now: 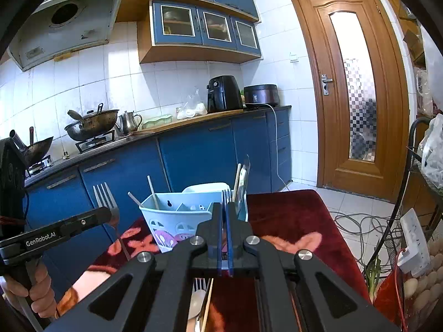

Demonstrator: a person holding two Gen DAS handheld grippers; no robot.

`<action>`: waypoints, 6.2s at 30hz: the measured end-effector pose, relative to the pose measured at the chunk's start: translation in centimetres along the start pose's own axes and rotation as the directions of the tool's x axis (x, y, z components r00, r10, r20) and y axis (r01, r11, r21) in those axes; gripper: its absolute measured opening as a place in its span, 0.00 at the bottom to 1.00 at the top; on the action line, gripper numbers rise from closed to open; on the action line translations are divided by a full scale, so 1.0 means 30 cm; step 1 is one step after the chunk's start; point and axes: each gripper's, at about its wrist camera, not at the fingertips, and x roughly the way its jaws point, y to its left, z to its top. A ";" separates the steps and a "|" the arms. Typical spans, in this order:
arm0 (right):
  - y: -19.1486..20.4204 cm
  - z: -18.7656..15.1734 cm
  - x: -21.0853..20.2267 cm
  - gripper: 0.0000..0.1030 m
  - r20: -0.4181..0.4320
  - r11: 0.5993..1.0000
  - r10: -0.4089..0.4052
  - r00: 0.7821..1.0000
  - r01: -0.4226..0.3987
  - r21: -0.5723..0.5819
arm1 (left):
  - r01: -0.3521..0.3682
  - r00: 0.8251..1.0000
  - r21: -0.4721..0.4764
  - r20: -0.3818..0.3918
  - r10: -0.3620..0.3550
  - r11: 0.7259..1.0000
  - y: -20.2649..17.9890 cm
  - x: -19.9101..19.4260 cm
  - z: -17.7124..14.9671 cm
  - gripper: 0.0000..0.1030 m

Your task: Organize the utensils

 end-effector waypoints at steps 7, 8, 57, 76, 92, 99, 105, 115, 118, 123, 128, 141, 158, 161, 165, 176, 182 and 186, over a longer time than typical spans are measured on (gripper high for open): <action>0.002 0.056 0.020 0.04 0.024 1.000 -0.006 1.000 0.006 -0.022 | -0.015 0.999 0.017 0.028 0.015 1.000 -0.002 0.022 0.077 0.01; 0.003 0.063 0.023 0.04 0.026 1.000 -0.005 1.000 0.006 -0.024 | -0.017 0.999 0.019 0.035 0.017 1.000 -0.002 0.023 0.091 0.01; 0.043 0.220 0.302 0.04 0.172 0.977 -0.167 0.971 0.186 -0.104 | -0.081 0.996 -0.047 0.024 0.083 0.996 0.167 0.334 0.199 0.01; 0.042 0.100 0.436 0.04 -0.010 0.996 -0.031 0.999 0.030 -0.089 | -0.109 0.993 -0.023 -0.039 0.109 0.994 0.163 0.383 0.140 0.02; -0.011 0.100 0.348 0.25 -0.027 0.995 0.087 0.996 -0.085 0.052 | -0.131 0.991 0.017 -0.037 0.132 0.991 0.104 0.327 0.146 0.33; -0.055 0.112 0.264 0.28 -0.020 0.985 0.112 0.994 -0.108 0.131 | -0.123 0.992 0.038 -0.027 0.124 0.992 0.067 0.267 0.146 0.35; -0.091 0.098 0.202 0.30 -0.041 0.974 0.131 0.991 -0.120 0.193 | -0.125 0.992 0.056 -0.021 0.126 0.991 0.037 0.200 0.135 0.39; -0.089 0.032 0.117 0.33 -0.101 0.971 0.124 0.987 -0.099 0.218 | -0.124 0.990 0.048 -0.059 0.126 0.991 0.021 0.113 0.088 0.40; -0.079 0.005 0.094 0.33 -0.119 0.972 0.122 0.985 -0.094 0.214 | -0.127 0.989 0.044 -0.076 0.130 0.991 0.020 0.093 0.066 0.40; -0.074 -0.043 0.058 0.35 -0.148 0.972 0.121 0.981 -0.087 0.216 | -0.131 0.985 0.036 -0.109 0.134 0.991 0.023 0.076 0.026 0.40; -0.075 -0.086 0.028 0.36 -0.169 0.973 0.114 0.979 -0.075 0.220 | -0.136 0.981 0.038 -0.135 0.140 0.990 0.016 0.061 -0.025 0.40; -0.112 -0.212 0.030 0.38 -0.243 0.971 0.087 0.966 -0.027 0.237 | -0.141 0.964 0.014 -0.227 0.140 0.990 0.027 0.099 -0.142 0.40; -0.164 -0.345 0.084 0.40 -0.345 0.968 0.049 0.937 0.040 0.247 | -0.165 0.922 -0.002 -0.354 0.153 0.986 0.059 0.219 -0.262 0.40; -0.176 -0.366 0.094 0.41 -0.359 0.964 0.056 0.932 0.043 0.262 | -0.166 0.912 0.004 -0.379 0.156 0.986 0.057 0.243 -0.285 0.40; -0.196 -0.393 0.106 0.41 -0.377 0.956 0.072 0.923 0.044 0.291 | -0.166 0.896 0.012 -0.415 0.156 0.986 0.056 0.280 -0.313 0.40; -0.232 -0.427 0.122 0.41 -0.394 0.944 0.088 0.915 0.049 0.326 | -0.166 0.870 0.063 -0.461 0.176 0.984 0.023 0.355 -0.362 0.40; -0.239 -0.437 0.125 0.41 -0.389 0.940 0.096 0.916 0.045 0.338 | -0.133 0.869 0.109 -0.465 0.169 0.985 -0.026 0.379 -0.380 0.39; -0.234 -0.444 0.131 0.41 -0.393 0.940 0.100 0.914 0.042 0.337 | -0.118 0.869 0.155 -0.462 0.178 0.981 -0.065 0.388 -0.396 0.29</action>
